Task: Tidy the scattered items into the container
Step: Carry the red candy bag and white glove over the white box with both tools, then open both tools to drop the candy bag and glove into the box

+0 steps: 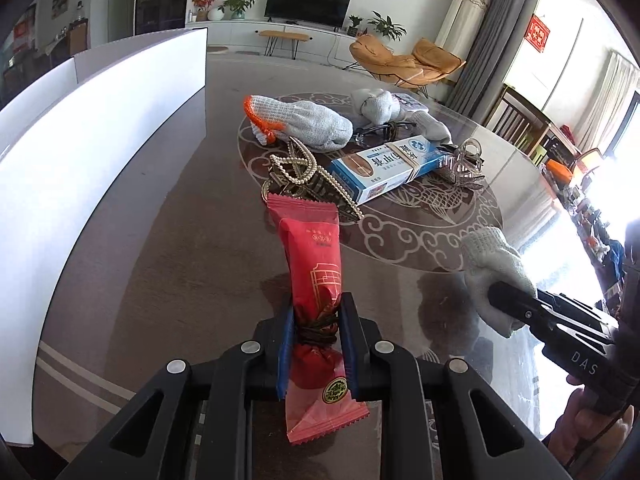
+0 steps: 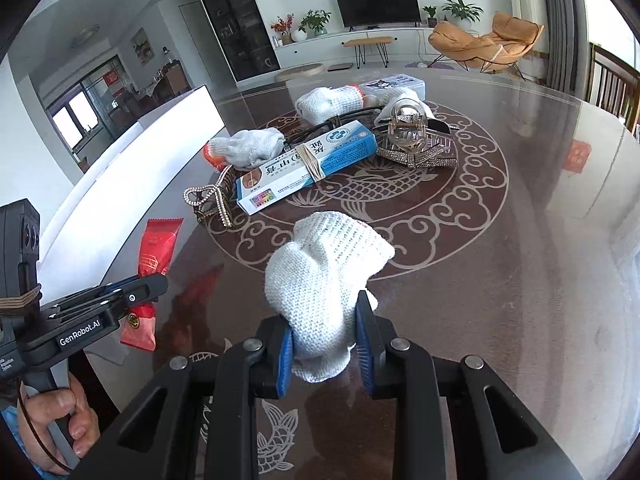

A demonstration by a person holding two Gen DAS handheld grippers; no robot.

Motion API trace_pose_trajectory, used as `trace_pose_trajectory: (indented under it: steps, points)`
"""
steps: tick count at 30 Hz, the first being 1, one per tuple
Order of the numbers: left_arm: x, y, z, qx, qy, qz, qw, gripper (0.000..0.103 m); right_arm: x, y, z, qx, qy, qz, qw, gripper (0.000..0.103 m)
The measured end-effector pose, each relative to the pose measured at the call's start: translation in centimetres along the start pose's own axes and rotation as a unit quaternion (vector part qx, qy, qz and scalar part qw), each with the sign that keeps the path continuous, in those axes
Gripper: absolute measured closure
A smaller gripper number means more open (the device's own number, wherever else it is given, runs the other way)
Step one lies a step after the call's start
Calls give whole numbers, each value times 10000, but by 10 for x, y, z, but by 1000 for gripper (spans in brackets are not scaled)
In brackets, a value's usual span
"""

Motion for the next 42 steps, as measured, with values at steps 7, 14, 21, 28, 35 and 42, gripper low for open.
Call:
trace_pose_trajectory:
  steps: [7, 14, 21, 28, 35, 42]
  points:
    - [21, 1, 33, -262, -269, 175, 9991, 82, 22, 38, 13, 373, -129, 291, 9988, 76]
    - [71, 64, 126, 85, -1090, 417, 9931, 82, 96, 141, 34, 1031, -591, 1181, 9859, 76]
    - [103, 205, 160, 1068, -1109, 1202, 9807, 82, 169, 308, 9, 1890, -720, 2067, 9573, 76]
    - [106, 301, 127, 1344, -290, 1990, 9703, 80, 178, 420, -94, 1908, 292, 2663, 9444, 76]
    - [98, 318, 119, 1526, -160, 2358, 9596, 29, 184, 429, -143, 1838, 859, 2369, 9501, 44]
    - [97, 296, 133, 1681, -381, 2071, 9630, 29, 195, 398, -130, 1797, 647, 2024, 9605, 42]
Point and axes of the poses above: each gripper's, at about its wrist camera, not at the fingertips, and z roughly against the way its jaws point, y to its left, x to its top, the point moved 1 cm from there along -z, roughly the way its jaws point, and after that the axes turned 5 degrees about -x, right-handed, at the moved point
